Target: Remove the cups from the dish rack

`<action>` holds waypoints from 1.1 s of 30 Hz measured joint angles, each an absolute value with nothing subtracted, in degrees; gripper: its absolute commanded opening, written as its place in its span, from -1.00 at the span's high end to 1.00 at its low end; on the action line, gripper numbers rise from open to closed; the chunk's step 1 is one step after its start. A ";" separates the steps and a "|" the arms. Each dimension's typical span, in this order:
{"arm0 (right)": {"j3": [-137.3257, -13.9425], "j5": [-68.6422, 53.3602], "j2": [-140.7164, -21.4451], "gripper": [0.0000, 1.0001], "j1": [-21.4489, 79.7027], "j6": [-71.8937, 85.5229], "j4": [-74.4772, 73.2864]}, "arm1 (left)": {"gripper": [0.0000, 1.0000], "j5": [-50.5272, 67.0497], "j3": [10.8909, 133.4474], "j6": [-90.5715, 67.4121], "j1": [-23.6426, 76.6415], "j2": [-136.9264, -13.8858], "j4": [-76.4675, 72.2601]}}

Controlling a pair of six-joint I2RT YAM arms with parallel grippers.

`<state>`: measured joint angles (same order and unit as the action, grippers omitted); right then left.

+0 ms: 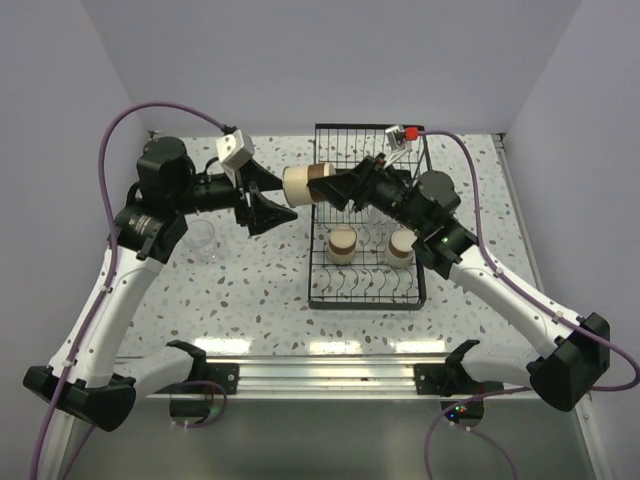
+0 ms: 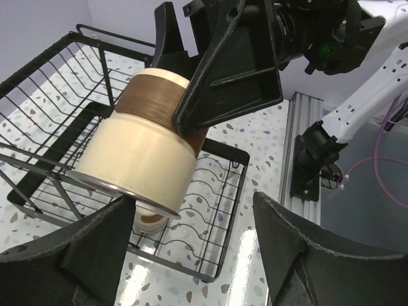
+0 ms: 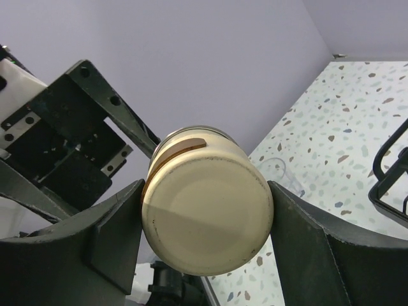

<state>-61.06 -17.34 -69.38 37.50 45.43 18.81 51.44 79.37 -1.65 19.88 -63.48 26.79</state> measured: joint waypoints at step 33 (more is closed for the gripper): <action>-56.82 -19.46 -72.07 0.13 38.59 53.32 36.77 | 1.00 60.93 73.56 -17.69 18.90 -66.13 9.45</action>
